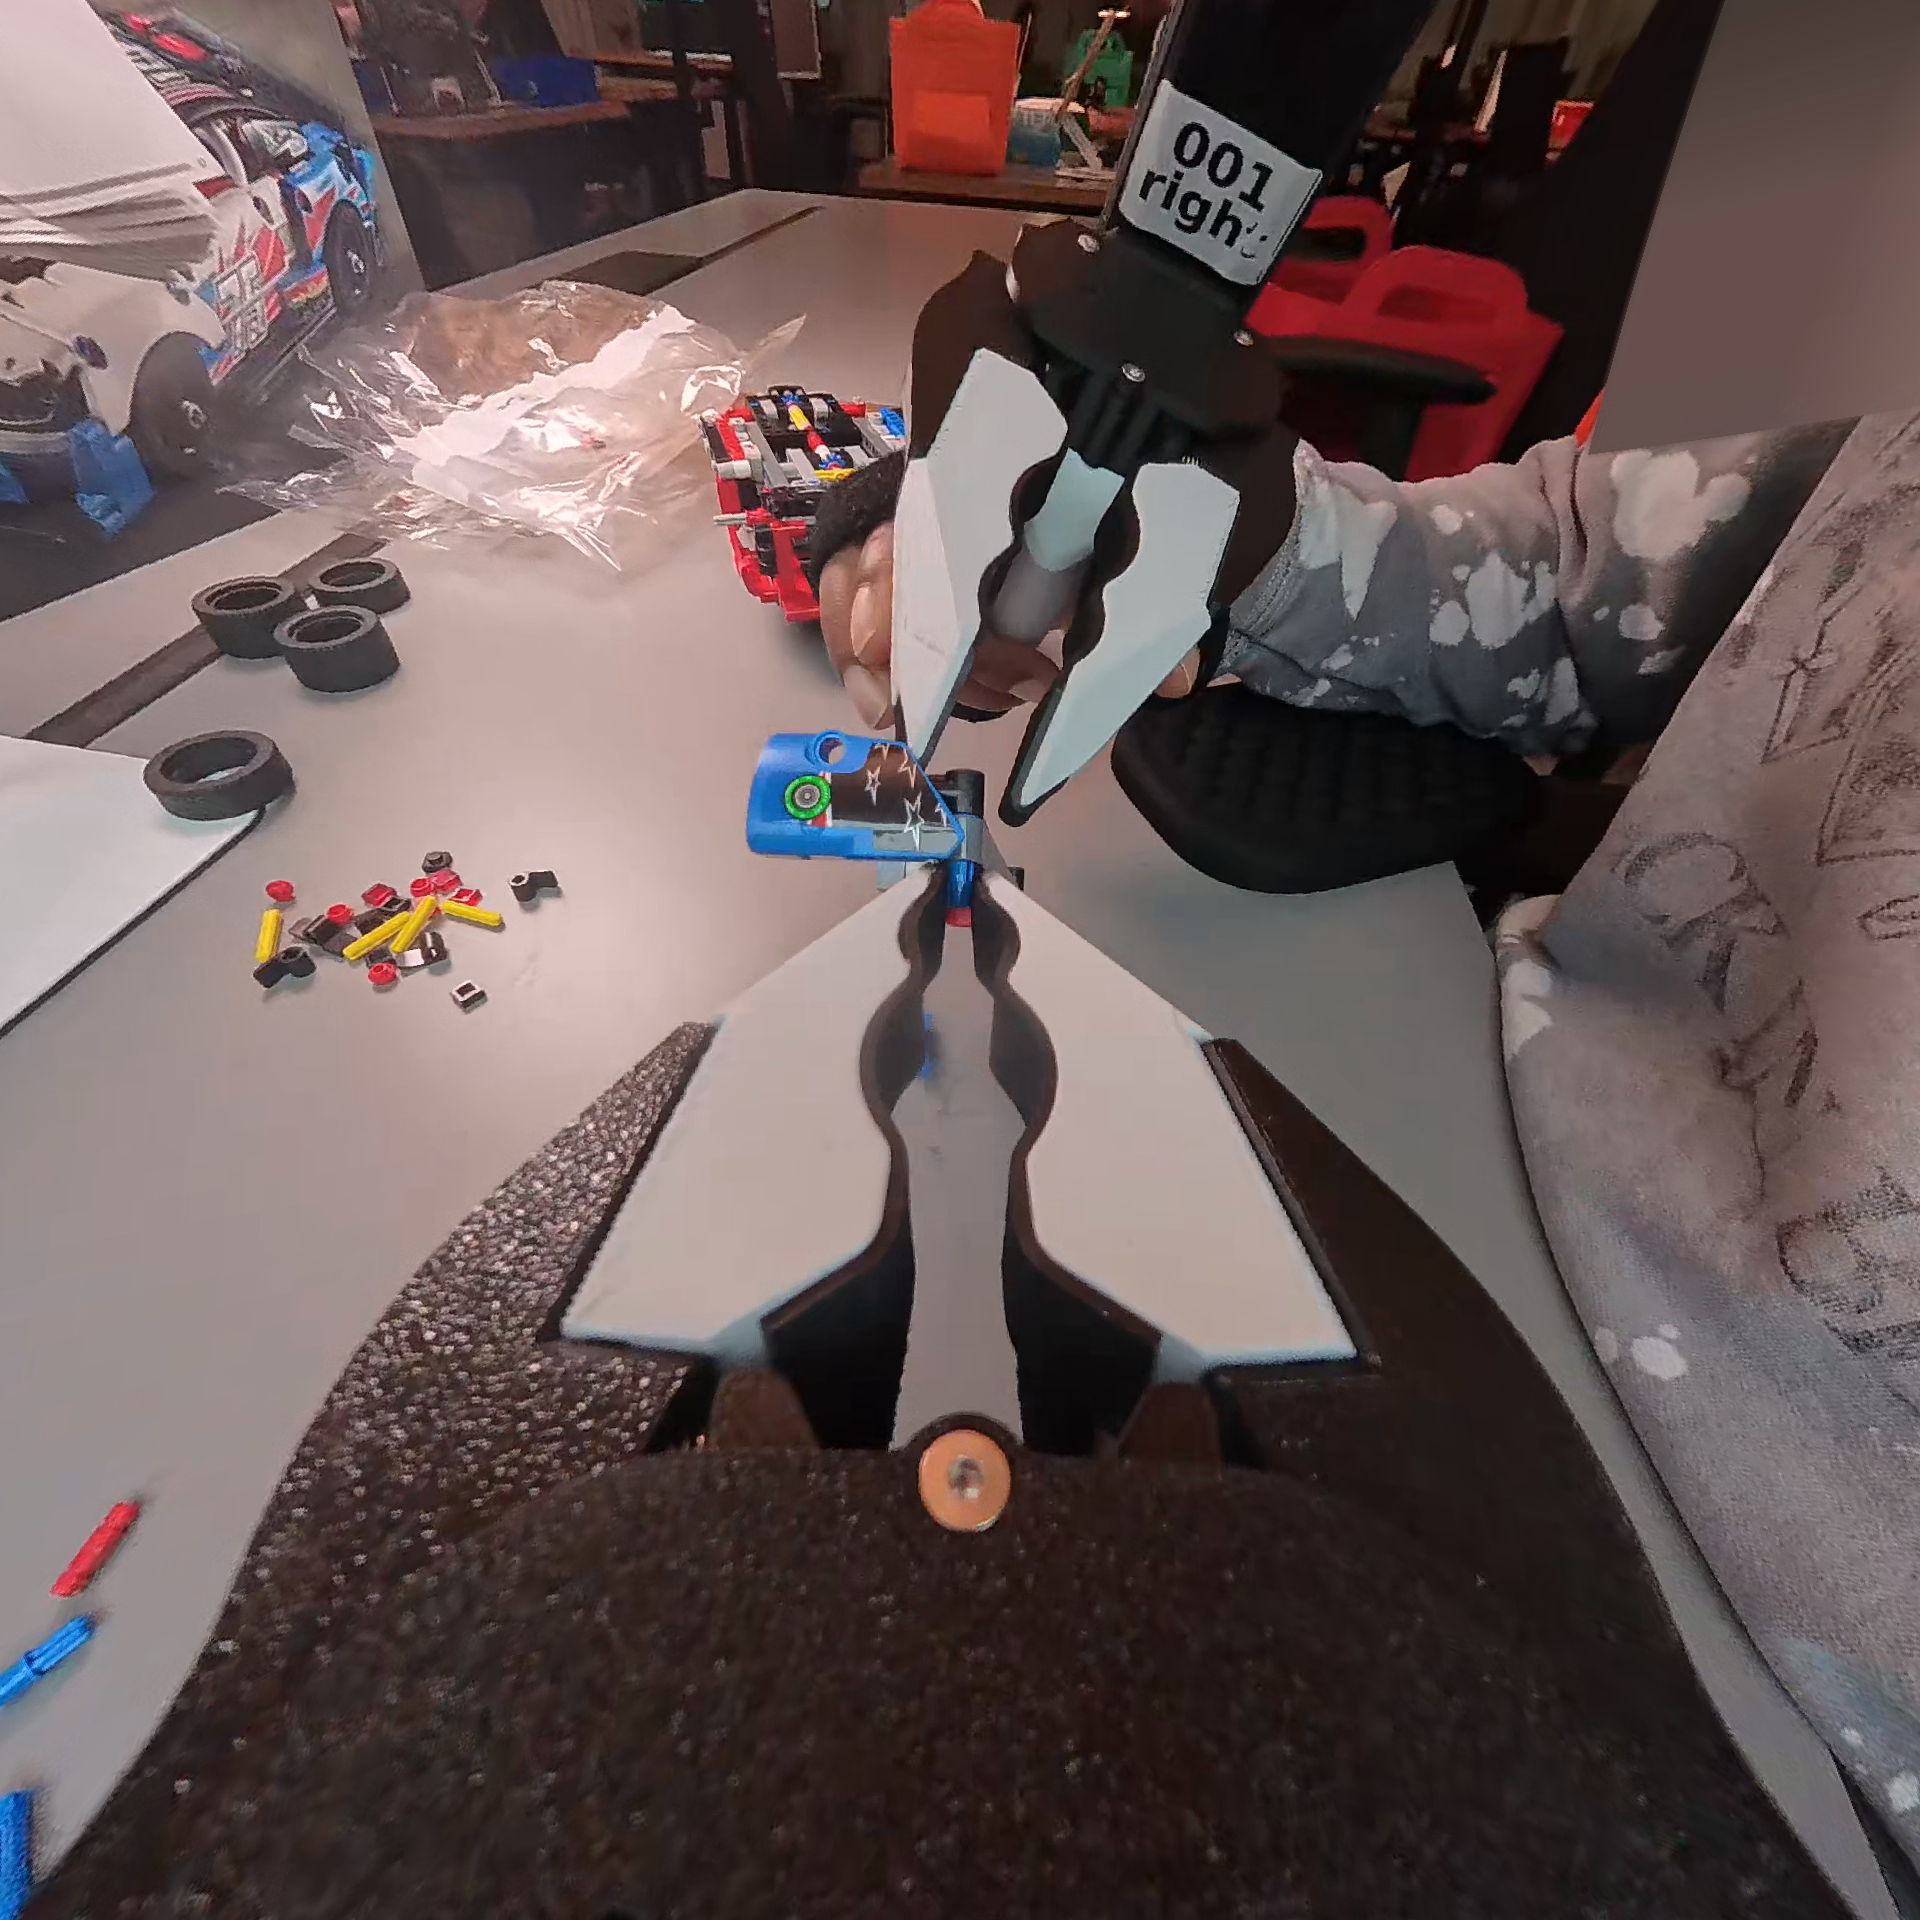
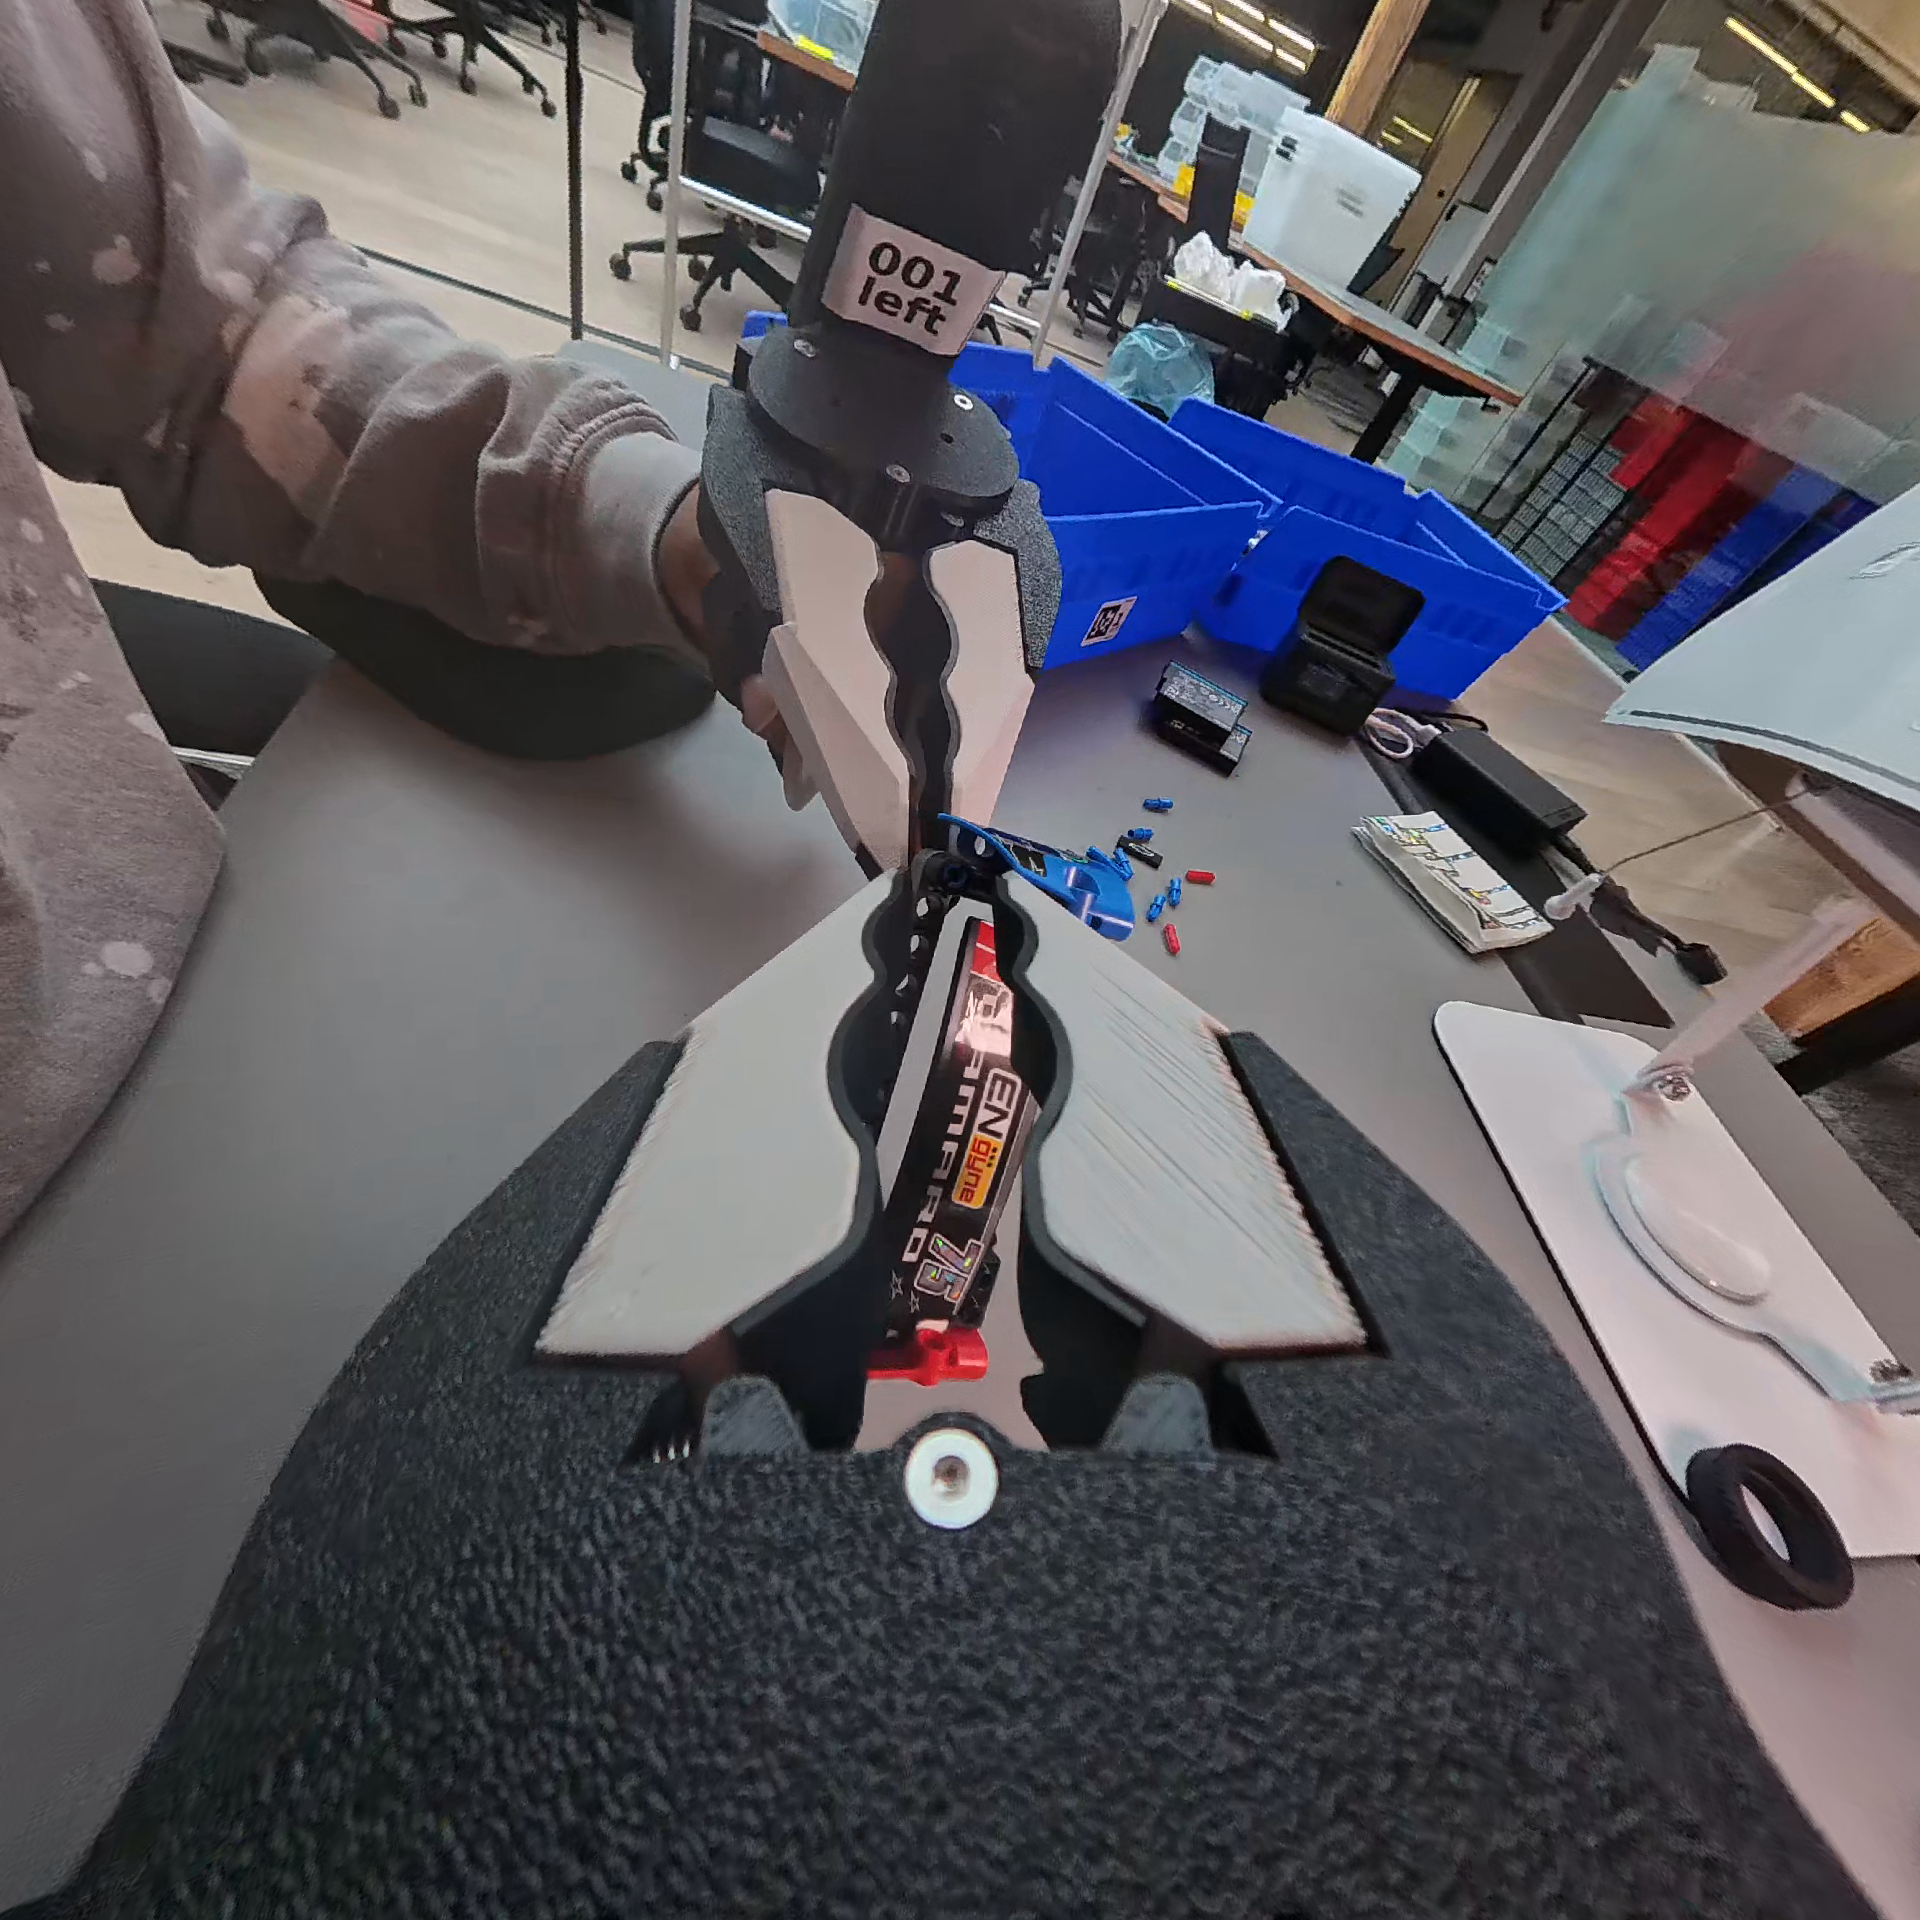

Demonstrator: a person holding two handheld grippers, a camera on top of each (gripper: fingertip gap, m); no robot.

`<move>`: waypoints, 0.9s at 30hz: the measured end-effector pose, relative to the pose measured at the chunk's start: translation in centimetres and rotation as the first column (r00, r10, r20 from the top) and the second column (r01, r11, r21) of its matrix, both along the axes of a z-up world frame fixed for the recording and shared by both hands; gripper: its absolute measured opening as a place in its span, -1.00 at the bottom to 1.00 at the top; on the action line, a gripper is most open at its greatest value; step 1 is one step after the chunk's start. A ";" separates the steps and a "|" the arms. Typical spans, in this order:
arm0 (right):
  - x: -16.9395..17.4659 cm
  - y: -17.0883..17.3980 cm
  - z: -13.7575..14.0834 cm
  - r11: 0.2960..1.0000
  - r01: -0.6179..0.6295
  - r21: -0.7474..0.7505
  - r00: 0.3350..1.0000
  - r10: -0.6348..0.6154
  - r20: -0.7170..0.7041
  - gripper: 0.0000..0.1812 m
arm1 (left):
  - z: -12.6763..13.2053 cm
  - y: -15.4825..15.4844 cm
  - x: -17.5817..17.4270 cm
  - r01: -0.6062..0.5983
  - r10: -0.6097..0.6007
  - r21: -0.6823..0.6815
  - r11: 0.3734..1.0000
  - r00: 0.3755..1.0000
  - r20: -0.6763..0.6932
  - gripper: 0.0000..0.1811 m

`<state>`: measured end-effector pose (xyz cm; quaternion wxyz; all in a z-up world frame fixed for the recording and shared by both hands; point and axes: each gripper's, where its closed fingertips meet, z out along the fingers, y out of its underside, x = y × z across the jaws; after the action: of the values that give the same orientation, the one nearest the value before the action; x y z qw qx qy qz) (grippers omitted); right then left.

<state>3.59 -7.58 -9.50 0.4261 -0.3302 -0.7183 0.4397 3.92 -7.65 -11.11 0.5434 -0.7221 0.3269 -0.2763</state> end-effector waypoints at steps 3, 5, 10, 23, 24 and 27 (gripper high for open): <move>-0.3 0.3 0.0 0.999 0.038 0.017 0.999 -0.038 -0.016 -0.84 | -0.1 0.3 -0.2 -0.025 0.026 0.029 0.999 0.999 -0.031 -0.97; -0.4 0.5 0.1 0.999 0.053 -0.001 0.998 -0.053 -0.030 -0.83 | 0.0 0.5 -0.4 -0.044 0.045 0.042 0.998 0.999 -0.024 -0.98; -0.2 1.3 0.0 0.994 0.062 -0.095 0.998 -0.064 -0.022 -0.66 | 0.5 0.5 -0.6 -0.050 0.061 0.154 0.987 0.996 -0.066 -0.97; 1.0 8.4 -4.9 0.947 0.319 -0.046 0.902 -0.288 0.322 -0.66 | 0.3 1.5 -2.6 -0.112 0.111 0.075 0.991 0.994 0.019 -0.54; 1.8 11.0 -6.6 0.899 0.438 0.020 0.807 -0.403 0.432 -0.66 | 0.1 1.9 -3.1 -0.135 0.134 0.040 0.990 0.990 0.038 -0.49; 4.9 15.6 -10.4 0.774 0.608 0.176 0.550 -0.571 0.610 -0.67 | -1.0 2.5 -3.8 -0.174 0.176 -0.056 0.983 0.983 0.047 -0.46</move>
<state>8.44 7.99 -19.90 0.2716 -0.6909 -0.6522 0.1534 0.10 -5.13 -12.13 0.5549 -0.7546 0.2407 -0.2545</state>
